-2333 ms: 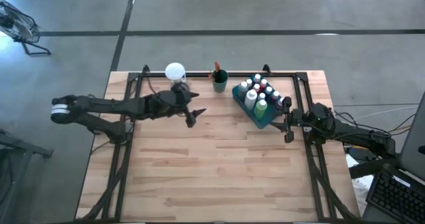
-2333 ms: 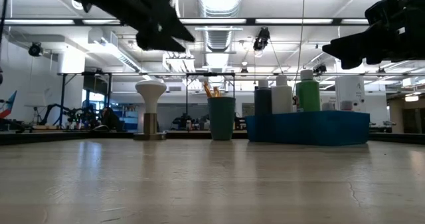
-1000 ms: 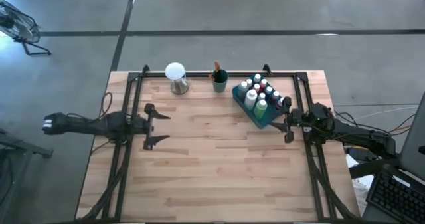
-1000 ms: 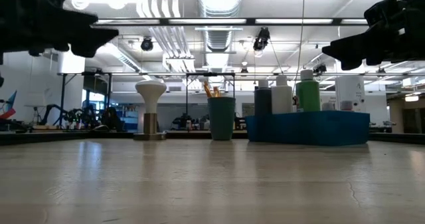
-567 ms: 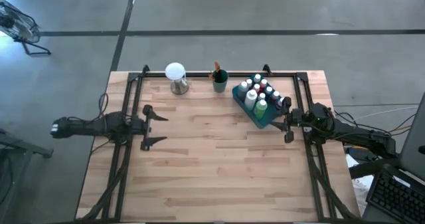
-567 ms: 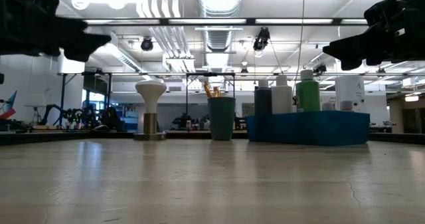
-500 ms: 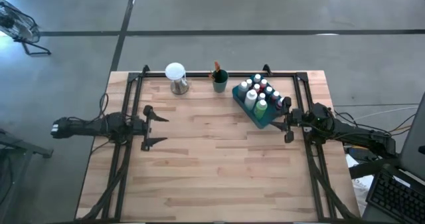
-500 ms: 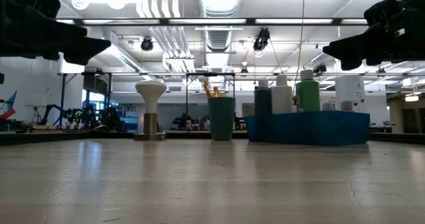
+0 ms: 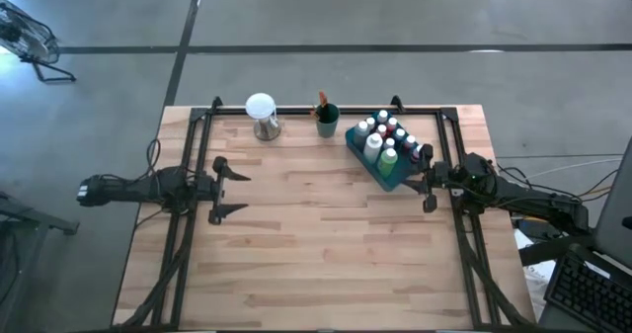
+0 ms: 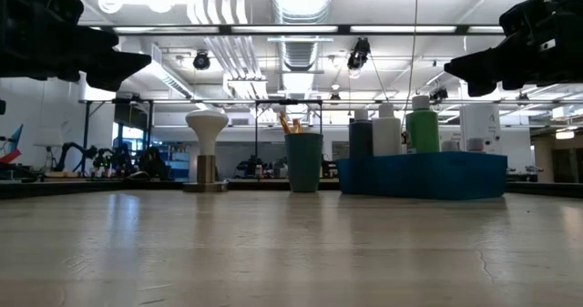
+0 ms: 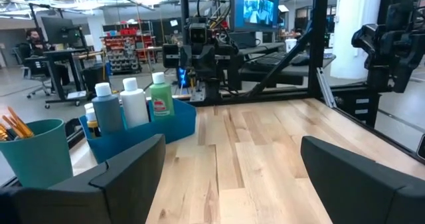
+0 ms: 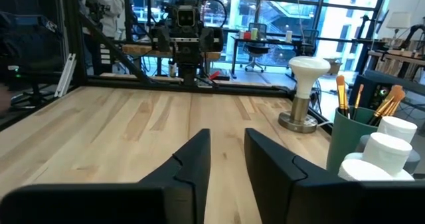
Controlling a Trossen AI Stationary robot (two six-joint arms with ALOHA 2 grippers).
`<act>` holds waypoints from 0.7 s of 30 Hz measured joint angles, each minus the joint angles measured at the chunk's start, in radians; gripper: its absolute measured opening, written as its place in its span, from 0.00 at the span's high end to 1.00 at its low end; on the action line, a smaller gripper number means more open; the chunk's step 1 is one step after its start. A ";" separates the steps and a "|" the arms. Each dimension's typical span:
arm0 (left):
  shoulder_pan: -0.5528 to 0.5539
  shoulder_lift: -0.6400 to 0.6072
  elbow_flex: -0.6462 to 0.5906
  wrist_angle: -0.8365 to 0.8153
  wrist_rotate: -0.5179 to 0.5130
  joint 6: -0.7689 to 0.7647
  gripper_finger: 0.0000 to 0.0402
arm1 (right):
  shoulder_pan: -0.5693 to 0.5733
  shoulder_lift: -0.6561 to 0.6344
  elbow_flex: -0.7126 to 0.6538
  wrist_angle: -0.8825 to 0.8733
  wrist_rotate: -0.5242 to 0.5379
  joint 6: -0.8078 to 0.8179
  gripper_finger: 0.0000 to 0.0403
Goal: Pick & Place Paint Supplies
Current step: Return to Home Position
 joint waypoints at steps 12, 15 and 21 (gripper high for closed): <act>0.000 0.010 0.000 0.000 0.000 0.000 0.11 | 0.000 0.000 0.000 0.000 0.000 0.000 0.87; 0.000 0.010 0.000 0.001 0.000 0.000 0.11 | 0.000 0.000 0.000 0.000 0.000 0.000 0.88; 0.000 0.010 0.000 0.001 0.000 0.000 0.11 | 0.000 0.000 0.000 0.000 0.000 0.000 0.90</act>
